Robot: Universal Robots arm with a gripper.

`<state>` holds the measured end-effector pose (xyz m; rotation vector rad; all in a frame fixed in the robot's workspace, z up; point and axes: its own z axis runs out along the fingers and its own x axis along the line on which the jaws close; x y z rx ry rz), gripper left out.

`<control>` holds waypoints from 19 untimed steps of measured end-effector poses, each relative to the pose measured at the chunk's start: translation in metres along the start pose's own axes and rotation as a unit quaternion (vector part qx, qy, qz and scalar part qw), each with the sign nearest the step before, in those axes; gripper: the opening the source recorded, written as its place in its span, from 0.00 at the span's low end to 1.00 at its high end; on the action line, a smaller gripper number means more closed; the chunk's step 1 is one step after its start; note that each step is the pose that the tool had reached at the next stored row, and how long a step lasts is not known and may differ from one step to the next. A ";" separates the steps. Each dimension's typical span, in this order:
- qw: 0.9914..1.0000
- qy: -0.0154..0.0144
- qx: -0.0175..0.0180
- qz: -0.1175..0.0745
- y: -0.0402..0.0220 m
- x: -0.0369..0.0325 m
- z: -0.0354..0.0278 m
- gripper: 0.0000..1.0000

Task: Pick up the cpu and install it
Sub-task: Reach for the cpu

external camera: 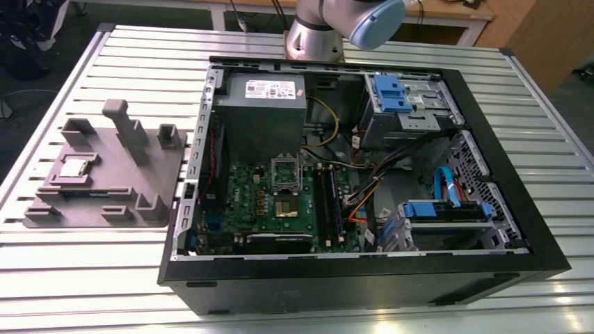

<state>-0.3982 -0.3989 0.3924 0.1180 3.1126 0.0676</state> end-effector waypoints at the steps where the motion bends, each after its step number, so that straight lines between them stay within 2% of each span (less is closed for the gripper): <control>1: 1.000 0.000 0.000 0.000 -0.0001 0.0006 0.0001 0.10; 7: 1.000 0.000 0.000 0.000 -0.0003 0.0036 -0.0001 0.10; 19: 1.000 0.000 0.000 0.000 -0.0004 0.0042 0.0000 0.10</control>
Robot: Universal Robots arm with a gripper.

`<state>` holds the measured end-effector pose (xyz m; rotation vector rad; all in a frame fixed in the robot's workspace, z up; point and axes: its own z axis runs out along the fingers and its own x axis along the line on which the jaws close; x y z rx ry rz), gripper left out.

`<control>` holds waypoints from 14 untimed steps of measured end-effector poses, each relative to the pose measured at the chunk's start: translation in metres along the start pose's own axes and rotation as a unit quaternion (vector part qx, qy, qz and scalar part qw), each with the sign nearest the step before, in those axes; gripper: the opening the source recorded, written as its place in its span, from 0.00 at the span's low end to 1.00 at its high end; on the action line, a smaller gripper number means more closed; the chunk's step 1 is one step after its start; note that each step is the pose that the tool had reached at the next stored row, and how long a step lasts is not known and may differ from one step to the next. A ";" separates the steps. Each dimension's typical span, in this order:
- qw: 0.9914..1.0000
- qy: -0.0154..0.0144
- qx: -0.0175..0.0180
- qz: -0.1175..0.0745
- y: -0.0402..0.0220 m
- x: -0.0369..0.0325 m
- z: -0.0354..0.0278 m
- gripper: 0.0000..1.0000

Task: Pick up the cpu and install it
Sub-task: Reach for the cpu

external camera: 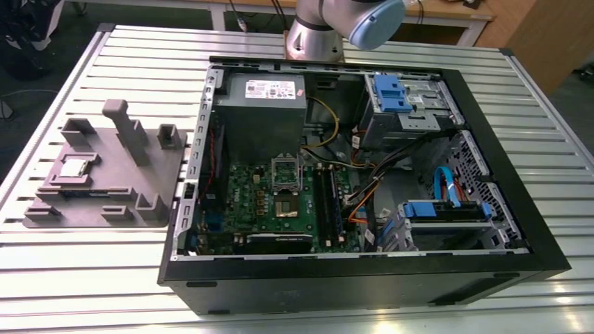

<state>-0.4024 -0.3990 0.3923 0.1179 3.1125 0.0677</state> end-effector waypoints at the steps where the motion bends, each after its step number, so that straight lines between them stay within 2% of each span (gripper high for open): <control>1: 1.000 0.000 0.000 0.000 0.0000 0.0008 0.0000 0.10; 14: 1.000 0.000 0.000 0.000 -0.0016 0.0215 -0.0002 0.10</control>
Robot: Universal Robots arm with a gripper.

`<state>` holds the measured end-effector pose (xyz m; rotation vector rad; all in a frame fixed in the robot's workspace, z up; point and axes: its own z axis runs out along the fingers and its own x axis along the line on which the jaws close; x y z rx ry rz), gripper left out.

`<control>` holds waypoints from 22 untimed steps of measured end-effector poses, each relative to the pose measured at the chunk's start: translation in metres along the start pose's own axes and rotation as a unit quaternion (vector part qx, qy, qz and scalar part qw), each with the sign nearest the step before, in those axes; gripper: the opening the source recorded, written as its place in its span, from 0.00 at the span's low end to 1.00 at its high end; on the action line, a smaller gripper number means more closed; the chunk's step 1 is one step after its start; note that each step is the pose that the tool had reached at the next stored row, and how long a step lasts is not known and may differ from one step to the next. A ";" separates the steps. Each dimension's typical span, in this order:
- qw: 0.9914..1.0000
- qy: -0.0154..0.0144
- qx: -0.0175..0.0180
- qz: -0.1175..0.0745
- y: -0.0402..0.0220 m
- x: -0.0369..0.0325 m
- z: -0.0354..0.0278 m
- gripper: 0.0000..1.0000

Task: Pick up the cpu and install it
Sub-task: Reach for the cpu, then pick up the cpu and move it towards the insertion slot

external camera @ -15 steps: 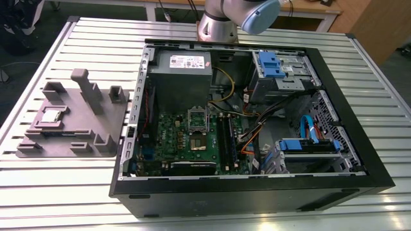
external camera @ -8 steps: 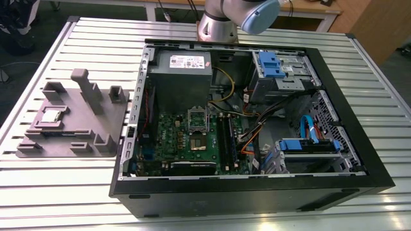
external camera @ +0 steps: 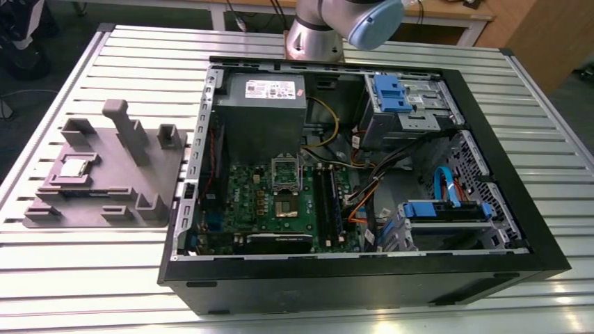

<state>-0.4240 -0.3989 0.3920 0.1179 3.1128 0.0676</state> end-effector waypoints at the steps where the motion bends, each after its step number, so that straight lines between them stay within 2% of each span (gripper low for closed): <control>1: 1.000 0.000 0.000 0.000 -0.0001 0.0020 0.0000 0.10; 9: 1.000 0.000 0.000 0.000 -0.0014 0.0177 0.0000 0.10; 12: 1.000 0.000 0.000 0.000 -0.0016 0.0213 0.0000 0.10; 22: 1.000 0.002 0.000 0.000 -0.0017 0.0216 0.0000 0.10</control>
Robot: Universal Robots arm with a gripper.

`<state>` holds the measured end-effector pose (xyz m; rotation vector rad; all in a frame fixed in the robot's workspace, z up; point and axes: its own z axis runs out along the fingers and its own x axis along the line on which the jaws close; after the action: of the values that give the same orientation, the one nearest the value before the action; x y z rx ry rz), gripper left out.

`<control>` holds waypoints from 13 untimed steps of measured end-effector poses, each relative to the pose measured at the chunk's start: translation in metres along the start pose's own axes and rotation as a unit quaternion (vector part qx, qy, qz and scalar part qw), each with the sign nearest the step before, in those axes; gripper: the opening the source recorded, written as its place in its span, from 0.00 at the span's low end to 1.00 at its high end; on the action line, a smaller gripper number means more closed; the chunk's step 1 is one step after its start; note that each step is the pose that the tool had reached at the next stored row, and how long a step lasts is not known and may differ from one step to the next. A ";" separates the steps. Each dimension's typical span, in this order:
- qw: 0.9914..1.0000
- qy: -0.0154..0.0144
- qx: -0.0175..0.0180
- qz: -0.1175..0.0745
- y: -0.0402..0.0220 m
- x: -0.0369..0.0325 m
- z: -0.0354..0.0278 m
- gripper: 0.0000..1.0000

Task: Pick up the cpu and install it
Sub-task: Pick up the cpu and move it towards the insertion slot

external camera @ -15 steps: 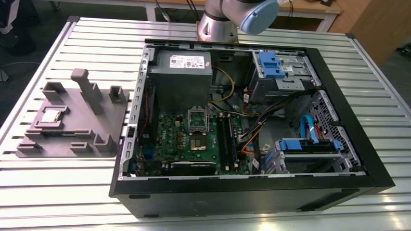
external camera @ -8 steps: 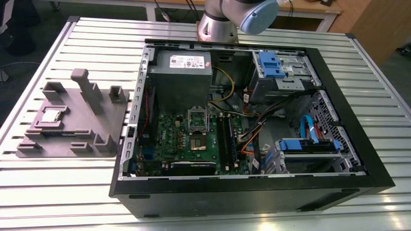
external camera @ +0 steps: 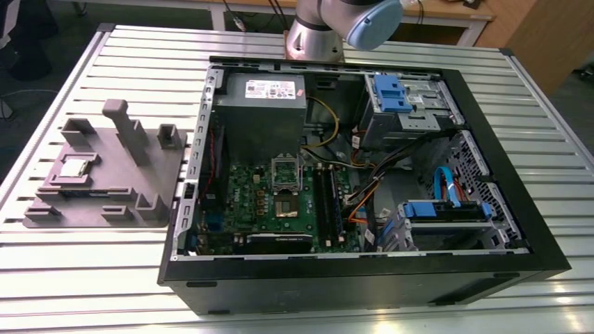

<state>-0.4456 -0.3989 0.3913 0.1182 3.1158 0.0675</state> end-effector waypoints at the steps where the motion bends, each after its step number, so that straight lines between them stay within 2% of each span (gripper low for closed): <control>1: 1.000 0.000 0.000 0.000 0.0000 0.0000 0.0000 0.10; 5: 1.000 0.000 0.000 0.000 0.0000 0.0000 0.0000 0.11; 7: 1.000 0.000 0.000 0.000 0.0000 0.0000 0.0000 0.23; 8: 1.000 0.000 0.000 0.000 0.0000 0.0000 -0.0001 0.23; 10: 1.000 0.000 0.000 0.000 0.0000 0.0000 0.0000 0.35; 11: 1.000 0.000 0.000 0.000 0.0000 0.0000 0.0000 0.35; 13: 1.000 0.000 0.000 0.000 0.0000 0.0000 0.0000 0.47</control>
<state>-0.4456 -0.3989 0.3914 0.1183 3.1167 0.0674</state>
